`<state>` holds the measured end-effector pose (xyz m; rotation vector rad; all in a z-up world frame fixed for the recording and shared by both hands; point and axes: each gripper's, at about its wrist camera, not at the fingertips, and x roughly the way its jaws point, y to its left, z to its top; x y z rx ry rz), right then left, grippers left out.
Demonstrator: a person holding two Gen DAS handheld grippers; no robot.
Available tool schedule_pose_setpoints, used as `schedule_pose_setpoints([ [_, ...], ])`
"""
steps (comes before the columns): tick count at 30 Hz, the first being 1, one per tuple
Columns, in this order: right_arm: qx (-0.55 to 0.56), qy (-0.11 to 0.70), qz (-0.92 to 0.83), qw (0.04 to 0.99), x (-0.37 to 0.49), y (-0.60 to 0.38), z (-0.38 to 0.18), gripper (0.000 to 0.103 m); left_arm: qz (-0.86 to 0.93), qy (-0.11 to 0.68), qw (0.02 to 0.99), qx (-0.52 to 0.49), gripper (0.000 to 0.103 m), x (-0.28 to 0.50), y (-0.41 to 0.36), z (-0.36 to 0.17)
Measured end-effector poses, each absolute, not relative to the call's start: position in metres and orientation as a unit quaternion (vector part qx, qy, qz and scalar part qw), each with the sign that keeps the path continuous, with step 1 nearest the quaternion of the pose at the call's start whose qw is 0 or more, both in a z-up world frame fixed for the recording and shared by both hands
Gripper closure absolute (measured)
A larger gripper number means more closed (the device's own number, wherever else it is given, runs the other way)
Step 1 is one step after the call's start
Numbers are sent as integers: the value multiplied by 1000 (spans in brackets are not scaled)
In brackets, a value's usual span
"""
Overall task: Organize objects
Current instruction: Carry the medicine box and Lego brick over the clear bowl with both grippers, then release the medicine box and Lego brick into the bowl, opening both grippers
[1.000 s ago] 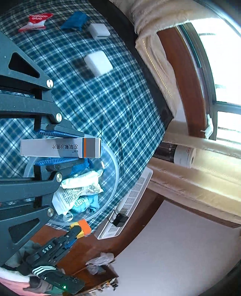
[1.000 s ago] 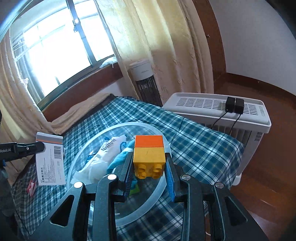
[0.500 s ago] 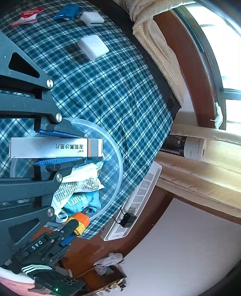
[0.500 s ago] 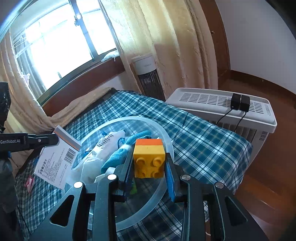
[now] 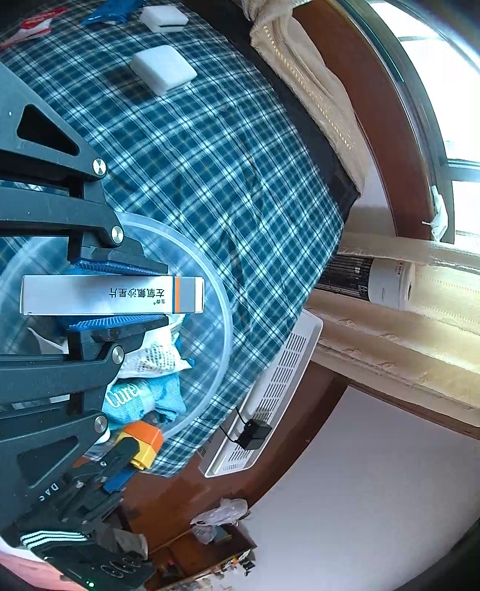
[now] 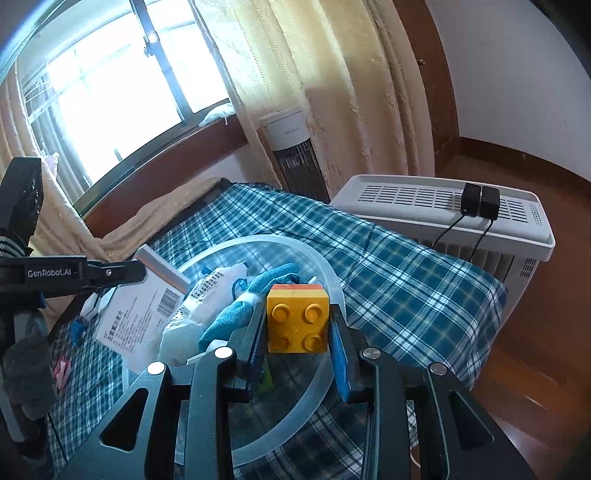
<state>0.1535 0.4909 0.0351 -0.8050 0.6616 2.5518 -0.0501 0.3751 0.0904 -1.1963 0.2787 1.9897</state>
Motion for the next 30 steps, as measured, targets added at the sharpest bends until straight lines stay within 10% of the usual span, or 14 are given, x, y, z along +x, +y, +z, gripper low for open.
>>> schedule_pose_setpoints([
  [3,-286,237,909,191,153,491,35,71,779,104,395,-475,80,-52,379,87],
  [9,-284,237,909,190,154,490,34,71,798,110,376,-457,42,-56,373,83],
  [30,-293,223,909,197,153,487,36,70,826,89,321,-454,35,-73,328,71],
])
